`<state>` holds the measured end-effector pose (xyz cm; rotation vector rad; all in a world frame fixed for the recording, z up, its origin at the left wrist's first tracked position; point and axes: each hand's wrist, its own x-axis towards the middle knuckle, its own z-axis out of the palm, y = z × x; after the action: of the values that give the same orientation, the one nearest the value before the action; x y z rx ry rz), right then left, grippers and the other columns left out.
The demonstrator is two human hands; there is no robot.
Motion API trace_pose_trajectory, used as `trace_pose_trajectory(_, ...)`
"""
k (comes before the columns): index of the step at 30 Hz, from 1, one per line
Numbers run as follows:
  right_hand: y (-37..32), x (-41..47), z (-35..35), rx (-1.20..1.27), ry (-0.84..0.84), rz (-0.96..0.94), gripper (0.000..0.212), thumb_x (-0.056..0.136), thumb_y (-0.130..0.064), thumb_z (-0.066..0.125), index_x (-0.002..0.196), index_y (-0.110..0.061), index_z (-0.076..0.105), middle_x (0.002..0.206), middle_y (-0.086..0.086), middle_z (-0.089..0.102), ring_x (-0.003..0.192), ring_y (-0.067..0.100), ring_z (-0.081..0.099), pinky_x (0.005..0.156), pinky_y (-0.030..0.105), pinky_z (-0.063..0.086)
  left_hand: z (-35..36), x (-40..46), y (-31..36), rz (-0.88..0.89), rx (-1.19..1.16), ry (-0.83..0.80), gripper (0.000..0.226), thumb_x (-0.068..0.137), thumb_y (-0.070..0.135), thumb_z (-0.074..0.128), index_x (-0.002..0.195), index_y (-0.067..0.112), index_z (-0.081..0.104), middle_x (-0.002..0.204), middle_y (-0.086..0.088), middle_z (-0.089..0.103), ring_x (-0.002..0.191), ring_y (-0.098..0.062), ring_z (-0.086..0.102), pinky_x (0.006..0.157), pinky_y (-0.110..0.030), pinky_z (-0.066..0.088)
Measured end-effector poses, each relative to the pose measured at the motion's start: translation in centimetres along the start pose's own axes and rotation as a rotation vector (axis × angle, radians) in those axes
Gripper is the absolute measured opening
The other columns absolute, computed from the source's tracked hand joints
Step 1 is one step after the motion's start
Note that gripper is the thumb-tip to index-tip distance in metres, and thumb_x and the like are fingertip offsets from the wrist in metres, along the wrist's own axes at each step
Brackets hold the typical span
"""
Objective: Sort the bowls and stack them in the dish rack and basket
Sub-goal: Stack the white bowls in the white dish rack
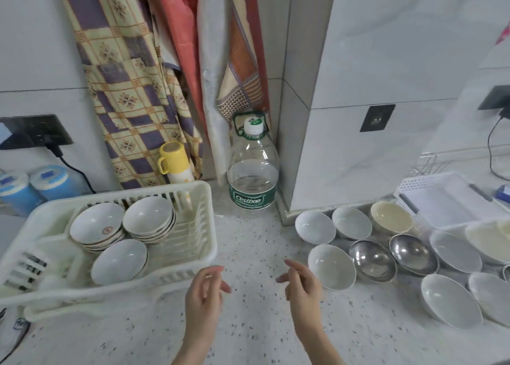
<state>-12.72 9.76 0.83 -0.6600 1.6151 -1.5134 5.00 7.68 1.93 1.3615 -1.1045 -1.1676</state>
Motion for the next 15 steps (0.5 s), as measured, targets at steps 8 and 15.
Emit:
trace_pose_trajectory(8,1.0,2.8,-9.5,0.126,0.186,0.099,0.023,0.097,-0.007,0.049,0.095,-0.012,0.071,0.059,0.006,0.063,0.045,0.006,0.038,0.053,0.025,0.033,12.7,-0.7,-3.4,-0.36,0.2,-0.27,0.017,0.097,0.035,0.055,0.108,0.023,0.06,0.084,0.001,0.074,0.042,-0.006,0.049,0.043,-0.015,0.04)
trace_pose_trajectory(15,1.3,4.5,-14.1,0.103,0.247,0.137,0.023,0.098,-0.012,0.049,0.092,-0.012,0.072,0.059,0.007,0.064,0.044,0.007,0.037,0.051,0.025,0.033,18.6,-1.3,-5.0,-0.64,0.266,-0.359,0.038,0.089,0.052,0.058,0.117,0.03,0.045,0.089,0.001,0.076,0.043,-0.008,0.05,0.04,-0.016,0.027)
